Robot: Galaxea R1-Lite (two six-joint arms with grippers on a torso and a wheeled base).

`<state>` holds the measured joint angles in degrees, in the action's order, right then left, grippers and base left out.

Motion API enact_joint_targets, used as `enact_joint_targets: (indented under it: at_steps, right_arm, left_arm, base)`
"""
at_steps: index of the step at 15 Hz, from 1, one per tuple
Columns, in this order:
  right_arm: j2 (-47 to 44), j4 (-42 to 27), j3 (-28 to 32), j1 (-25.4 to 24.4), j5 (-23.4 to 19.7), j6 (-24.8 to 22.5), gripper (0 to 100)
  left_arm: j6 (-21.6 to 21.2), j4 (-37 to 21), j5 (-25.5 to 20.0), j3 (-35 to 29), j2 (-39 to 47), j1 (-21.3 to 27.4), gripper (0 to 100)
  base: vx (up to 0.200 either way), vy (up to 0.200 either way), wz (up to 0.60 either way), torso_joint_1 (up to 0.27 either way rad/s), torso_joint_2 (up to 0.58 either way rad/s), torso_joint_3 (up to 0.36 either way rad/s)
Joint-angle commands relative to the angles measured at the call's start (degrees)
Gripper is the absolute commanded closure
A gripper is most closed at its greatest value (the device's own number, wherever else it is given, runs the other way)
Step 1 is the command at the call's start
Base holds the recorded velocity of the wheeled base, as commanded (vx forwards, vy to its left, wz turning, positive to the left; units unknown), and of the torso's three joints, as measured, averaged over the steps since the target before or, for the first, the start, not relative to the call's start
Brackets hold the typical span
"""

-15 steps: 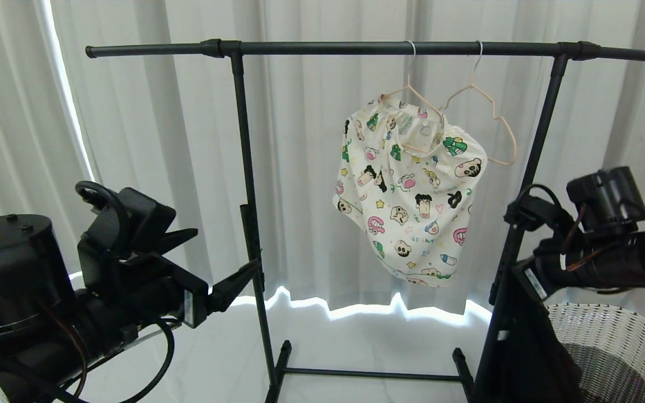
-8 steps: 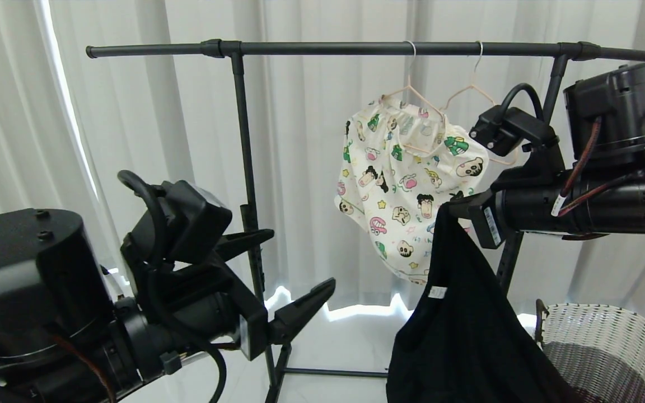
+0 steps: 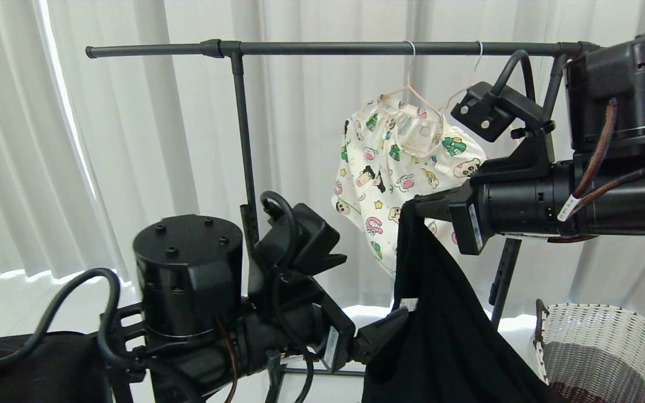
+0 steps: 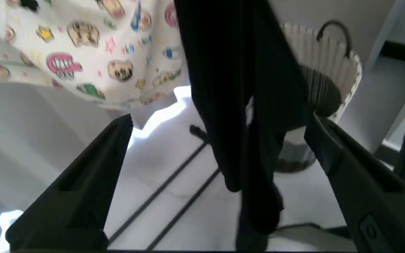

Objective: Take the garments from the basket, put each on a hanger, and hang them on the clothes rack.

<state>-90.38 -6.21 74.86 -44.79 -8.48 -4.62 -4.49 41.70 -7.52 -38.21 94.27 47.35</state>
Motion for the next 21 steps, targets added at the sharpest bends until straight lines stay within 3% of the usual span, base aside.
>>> enact_joint_targets:
  at_steps: [1,4,12,14,15,21]
  right_arm:
    - [0.12,0.05,0.20,-0.30,-0.13,-0.04,100]
    - [0.21,0.05,0.20,-0.74,-0.22,0.05,100]
    - [0.73,0.05,0.11,-1.09,-0.83,0.05,100]
    - [1.08,0.05,0.02,-1.18,-1.18,0.05,100]
    - [1.35,-0.04,-0.07,-1.53,-1.27,0.05,100]
    - [2.23,-0.21,-0.16,-3.02,-1.18,0.05,100]
  left_arm:
    - [0.09,0.04,-0.74,-0.03,5.40,-0.77,0]
    - [0.18,0.04,-0.56,1.03,10.41,-4.02,0]
    - [-0.61,0.04,-2.15,6.04,12.34,-4.28,0]
    - [-2.72,2.94,-1.18,8.41,12.43,-4.55,0]
    - [-2.81,4.88,-1.18,8.59,12.78,-4.55,100]
    - [-3.69,10.94,-1.00,8.06,16.30,-4.55,100]
  base:
    - [0.000,0.000,0.00,0.000,0.00,0.000]
    - [0.000,0.000,0.00,0.000,0.00,0.000]
    - [0.000,0.000,0.00,0.000,0.00,0.000]
    - [0.000,0.000,0.00,0.000,0.00,0.000]
    - [0.000,0.000,0.00,0.000,0.00,0.000]
    - [0.000,0.000,0.00,0.000,0.00,0.000]
